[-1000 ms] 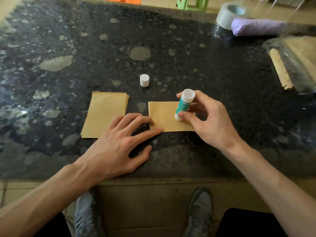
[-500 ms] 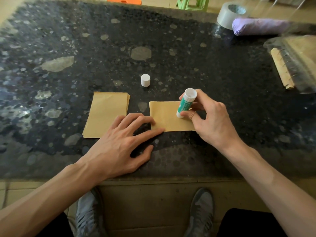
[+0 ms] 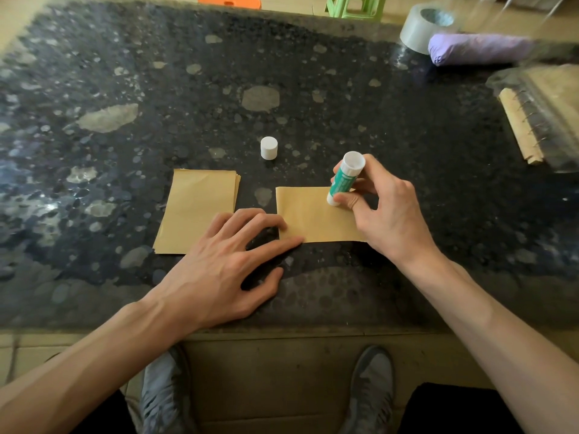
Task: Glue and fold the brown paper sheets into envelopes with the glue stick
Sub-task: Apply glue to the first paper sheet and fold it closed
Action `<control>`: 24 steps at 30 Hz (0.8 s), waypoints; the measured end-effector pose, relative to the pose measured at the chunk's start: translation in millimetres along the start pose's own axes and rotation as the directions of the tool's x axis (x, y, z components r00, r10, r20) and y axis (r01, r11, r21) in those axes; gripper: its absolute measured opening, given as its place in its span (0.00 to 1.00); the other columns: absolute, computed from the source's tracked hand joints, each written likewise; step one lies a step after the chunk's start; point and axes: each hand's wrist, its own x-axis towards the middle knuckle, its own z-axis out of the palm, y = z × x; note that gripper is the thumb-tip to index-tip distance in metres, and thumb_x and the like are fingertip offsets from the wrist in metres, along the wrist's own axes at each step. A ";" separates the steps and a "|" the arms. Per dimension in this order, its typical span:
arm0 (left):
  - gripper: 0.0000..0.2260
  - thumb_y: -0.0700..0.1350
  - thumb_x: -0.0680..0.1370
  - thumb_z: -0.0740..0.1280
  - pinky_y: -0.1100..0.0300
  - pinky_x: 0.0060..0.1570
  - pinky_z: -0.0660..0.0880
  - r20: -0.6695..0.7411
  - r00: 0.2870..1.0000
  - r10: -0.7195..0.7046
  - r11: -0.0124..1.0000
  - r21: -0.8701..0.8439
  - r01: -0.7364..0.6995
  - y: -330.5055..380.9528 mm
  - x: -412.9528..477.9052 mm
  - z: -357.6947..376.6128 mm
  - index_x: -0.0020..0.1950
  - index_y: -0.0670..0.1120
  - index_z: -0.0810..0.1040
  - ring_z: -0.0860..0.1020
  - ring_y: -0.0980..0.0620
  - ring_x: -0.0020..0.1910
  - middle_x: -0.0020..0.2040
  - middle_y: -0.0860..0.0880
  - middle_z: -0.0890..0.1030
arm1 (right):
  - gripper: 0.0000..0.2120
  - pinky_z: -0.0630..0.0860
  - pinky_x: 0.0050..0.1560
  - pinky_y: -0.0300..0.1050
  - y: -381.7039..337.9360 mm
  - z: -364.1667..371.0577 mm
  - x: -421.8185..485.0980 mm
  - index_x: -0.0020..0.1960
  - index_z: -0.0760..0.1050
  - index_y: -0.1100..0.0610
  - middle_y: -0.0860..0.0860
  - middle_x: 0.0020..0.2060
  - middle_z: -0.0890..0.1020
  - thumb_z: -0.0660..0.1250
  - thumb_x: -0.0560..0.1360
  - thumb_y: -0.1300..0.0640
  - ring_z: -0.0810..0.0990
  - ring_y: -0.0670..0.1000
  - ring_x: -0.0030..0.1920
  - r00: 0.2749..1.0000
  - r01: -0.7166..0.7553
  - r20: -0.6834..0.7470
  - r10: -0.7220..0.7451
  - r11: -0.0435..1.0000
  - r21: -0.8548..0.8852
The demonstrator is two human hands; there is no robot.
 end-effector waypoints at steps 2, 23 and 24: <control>0.23 0.56 0.83 0.62 0.49 0.69 0.67 0.002 1.000 -0.001 1.000 -0.001 0.001 0.4 0.3 -0.4 0.79 0.57 0.70 0.69 0.48 0.73 0.74 0.52 0.71 | 0.16 0.78 0.57 0.34 0.0 0.8 1.2 0.63 0.77 0.56 0.47 0.55 0.85 0.76 0.78 0.56 0.82 0.44 0.57 1.000 -0.001 -0.012 0.001 1.000 -0.002; 0.23 0.56 0.83 0.63 0.49 0.68 0.68 -0.011 1.000 0.005 1.000 -0.004 -0.005 -0.1 0.3 0.4 0.79 0.57 0.70 0.69 0.48 0.73 0.73 0.52 0.72 | 0.16 0.82 0.60 0.48 3.0 2.8 8.6 0.64 0.76 0.55 0.48 0.57 0.85 0.75 0.78 0.57 0.84 0.47 0.58 0.997 -0.011 -0.072 0.013 1.000 0.016; 0.23 0.56 0.83 0.63 0.49 0.68 0.68 -0.013 1.000 0.005 1.000 -0.006 -0.005 0.0 0.1 0.3 0.79 0.57 0.70 0.69 0.48 0.72 0.73 0.52 0.72 | 0.15 0.82 0.59 0.47 4.0 2.5 7.9 0.63 0.76 0.55 0.47 0.56 0.85 0.75 0.78 0.58 0.84 0.45 0.57 0.996 -0.014 -0.087 0.018 0.999 0.043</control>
